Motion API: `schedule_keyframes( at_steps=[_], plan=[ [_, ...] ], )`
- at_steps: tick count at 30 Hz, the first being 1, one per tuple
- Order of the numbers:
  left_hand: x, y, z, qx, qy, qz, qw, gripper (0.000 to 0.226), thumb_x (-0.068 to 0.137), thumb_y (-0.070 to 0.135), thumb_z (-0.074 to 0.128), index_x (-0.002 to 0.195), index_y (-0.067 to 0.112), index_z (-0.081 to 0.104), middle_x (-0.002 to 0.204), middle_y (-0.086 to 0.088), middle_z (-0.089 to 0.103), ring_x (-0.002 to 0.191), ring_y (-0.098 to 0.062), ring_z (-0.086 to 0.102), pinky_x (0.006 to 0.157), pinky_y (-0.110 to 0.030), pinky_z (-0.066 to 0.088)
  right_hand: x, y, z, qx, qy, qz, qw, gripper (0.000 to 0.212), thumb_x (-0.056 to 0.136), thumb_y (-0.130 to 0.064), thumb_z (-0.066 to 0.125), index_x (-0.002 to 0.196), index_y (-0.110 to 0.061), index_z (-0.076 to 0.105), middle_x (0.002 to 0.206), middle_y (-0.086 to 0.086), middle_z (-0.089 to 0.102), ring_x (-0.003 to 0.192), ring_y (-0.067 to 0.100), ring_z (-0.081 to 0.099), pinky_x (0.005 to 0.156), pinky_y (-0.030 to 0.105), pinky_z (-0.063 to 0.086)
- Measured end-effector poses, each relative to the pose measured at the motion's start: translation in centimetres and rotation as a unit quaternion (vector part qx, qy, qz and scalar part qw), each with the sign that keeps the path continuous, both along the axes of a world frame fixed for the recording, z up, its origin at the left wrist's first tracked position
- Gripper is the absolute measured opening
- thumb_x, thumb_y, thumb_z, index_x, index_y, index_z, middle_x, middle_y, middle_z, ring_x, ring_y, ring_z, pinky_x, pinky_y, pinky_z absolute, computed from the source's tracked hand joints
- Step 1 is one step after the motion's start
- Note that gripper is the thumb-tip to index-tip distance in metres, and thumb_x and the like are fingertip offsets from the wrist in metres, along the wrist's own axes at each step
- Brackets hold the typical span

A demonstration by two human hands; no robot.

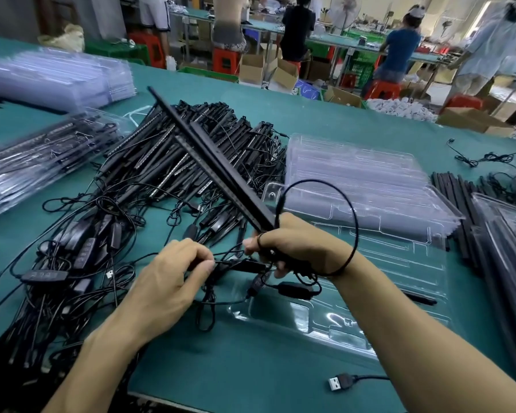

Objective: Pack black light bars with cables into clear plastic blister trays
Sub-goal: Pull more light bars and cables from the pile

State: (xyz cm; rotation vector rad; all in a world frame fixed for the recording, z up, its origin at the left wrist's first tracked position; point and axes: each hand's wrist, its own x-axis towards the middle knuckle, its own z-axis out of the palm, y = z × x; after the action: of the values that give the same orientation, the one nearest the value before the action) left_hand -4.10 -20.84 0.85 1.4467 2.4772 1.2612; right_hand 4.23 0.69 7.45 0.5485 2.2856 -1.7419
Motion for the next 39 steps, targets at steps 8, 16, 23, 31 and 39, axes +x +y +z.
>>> schedule_keyframes(
  at_steps=[8,16,23,31,39],
  plan=[
    [0.6,0.0,0.0,0.022,-0.079,-0.04,0.996,0.02,0.095,0.05,0.053,0.083,0.037,0.061,0.085,0.014,0.061,0.082,-0.012,0.058,0.069,-0.018,0.043,-2.9,-3.0,-0.1,0.137,-0.023,0.026,0.99,0.02,0.083,-0.011,0.07,0.07,-0.005,0.056,0.052,0.01,0.051,0.047,0.026,0.052,0.054,0.043,0.052],
    [1.5,0.0,0.2,-0.027,0.147,-0.021,0.989,0.026,0.083,0.052,0.057,0.076,0.028,0.055,0.102,0.017,0.067,0.105,-0.009,0.057,0.087,-0.035,0.047,-4.4,-2.5,1.3,-0.019,0.041,-0.085,0.995,0.013,0.09,-0.011,0.066,0.081,-0.002,0.063,0.047,0.001,0.043,0.029,0.008,0.034,0.034,0.017,0.037],
    [2.0,-0.5,-1.1,-0.028,0.229,-0.008,0.973,0.044,0.089,0.05,0.057,0.062,0.017,0.066,0.105,0.0,0.07,0.097,-0.018,0.066,0.091,-0.04,0.052,-3.8,1.7,2.0,-0.292,0.082,-0.312,0.901,0.027,0.101,-0.013,0.047,0.075,-0.009,0.052,0.042,-0.005,0.039,0.027,0.003,0.029,0.033,0.014,0.034],
    [1.2,0.9,-0.3,0.045,0.075,0.104,0.991,0.017,0.09,0.039,0.062,0.096,0.024,0.066,0.086,0.015,0.061,0.071,-0.002,0.062,0.059,-0.029,0.057,-1.7,2.7,3.5,-0.246,0.097,-0.141,0.954,0.019,0.097,-0.023,0.054,0.084,-0.011,0.06,0.05,-0.006,0.036,0.032,0.003,0.028,0.036,0.017,0.036],
    [-0.4,4.6,0.9,0.064,-0.083,0.117,0.988,0.01,0.095,0.038,0.061,0.089,0.032,0.066,0.073,0.015,0.066,0.063,-0.005,0.065,0.062,-0.041,0.059,-0.6,2.7,3.2,-0.243,0.094,-0.071,0.963,0.015,0.084,-0.026,0.061,0.085,-0.011,0.065,0.051,-0.005,0.035,0.033,0.004,0.028,0.037,0.018,0.034]
  ],
)
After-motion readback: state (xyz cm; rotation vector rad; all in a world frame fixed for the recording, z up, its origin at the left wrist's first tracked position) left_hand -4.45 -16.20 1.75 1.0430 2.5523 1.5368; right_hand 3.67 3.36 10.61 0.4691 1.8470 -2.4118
